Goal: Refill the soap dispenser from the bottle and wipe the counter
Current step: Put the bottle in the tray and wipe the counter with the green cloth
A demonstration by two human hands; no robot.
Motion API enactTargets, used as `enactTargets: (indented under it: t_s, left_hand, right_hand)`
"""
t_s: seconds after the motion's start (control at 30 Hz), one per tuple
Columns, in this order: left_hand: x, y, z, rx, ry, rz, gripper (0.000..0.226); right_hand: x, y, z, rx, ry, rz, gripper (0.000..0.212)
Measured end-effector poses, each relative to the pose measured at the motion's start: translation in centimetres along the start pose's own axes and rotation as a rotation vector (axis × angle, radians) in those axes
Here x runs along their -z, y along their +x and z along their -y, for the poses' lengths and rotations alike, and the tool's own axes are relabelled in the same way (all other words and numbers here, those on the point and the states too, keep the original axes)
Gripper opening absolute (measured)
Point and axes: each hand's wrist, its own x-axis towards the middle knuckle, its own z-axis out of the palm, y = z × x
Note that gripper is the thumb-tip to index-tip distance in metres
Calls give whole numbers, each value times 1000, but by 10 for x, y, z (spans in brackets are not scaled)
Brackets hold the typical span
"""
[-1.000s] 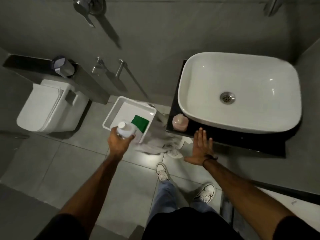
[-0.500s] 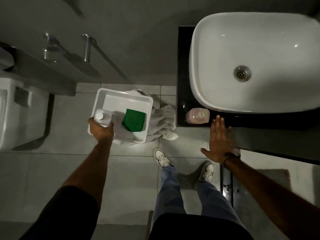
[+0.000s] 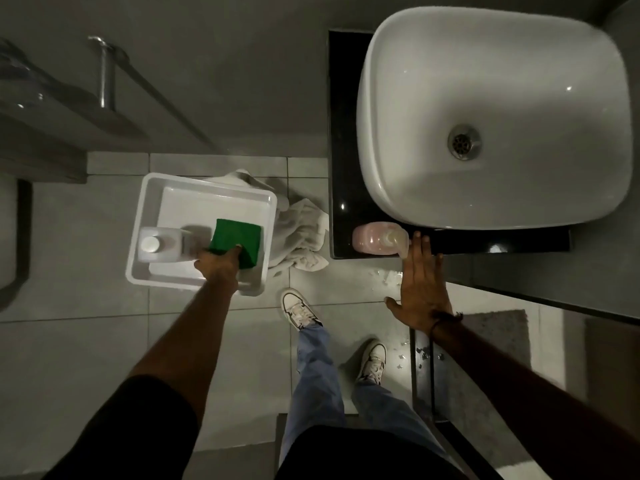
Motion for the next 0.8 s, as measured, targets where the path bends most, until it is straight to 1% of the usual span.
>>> enactTargets:
  t_s: [0.03, 0.07, 0.13, 0.17, 0.23, 0.27, 0.33, 0.4, 0.5, 0.6, 0.67, 0.73, 0.8]
  left_hand:
    - [-3, 3, 1, 10, 18, 8, 90]
    - [-6, 3, 0, 18, 33, 20, 89]
    - [-7, 6, 0, 39, 98, 63, 77]
    - [-6, 8, -1, 64, 121, 106, 78]
    - [0, 19, 2, 84, 74, 195, 93]
    - [0, 36, 10, 76, 44, 214, 94]
    - [11, 14, -1, 62, 33, 224, 78]
    - [23, -22, -15, -14, -2, 204, 68]
    - [42, -64, -20, -134, -102, 230, 68]
    - [57, -110, -13, -136, -195, 314, 69]
    - [56, -150, -5, -116, -245, 340, 63]
    - [49, -190, 8, -111, -266, 369, 57]
    - [37, -229, 19, -112, -280, 432, 57]
  right_hand:
    - [0, 0, 0, 2, -4, -10, 136]
    - [-1, 0, 1, 1, -7, -12, 137]
    - [-1, -1, 1, -4, -3, -15, 138]
    - [0, -1, 2, -8, 3, -22, 139]
    - [3, -2, 2, -13, 10, -23, 138]
    - [4, -2, 3, -14, 19, -13, 138]
    - [7, -3, 3, -12, 45, 2, 137]
    - [10, -3, 1, -8, 50, 24, 136]
    - [19, -6, 1, -2, 93, 58, 130]
    - [31, -17, 6, 4, 246, 23, 114]
    - [41, -25, 8, -15, 405, -28, 104]
    - [48, -34, 9, -77, 577, -73, 99]
    - [51, -39, 6, -162, 807, -33, 93]
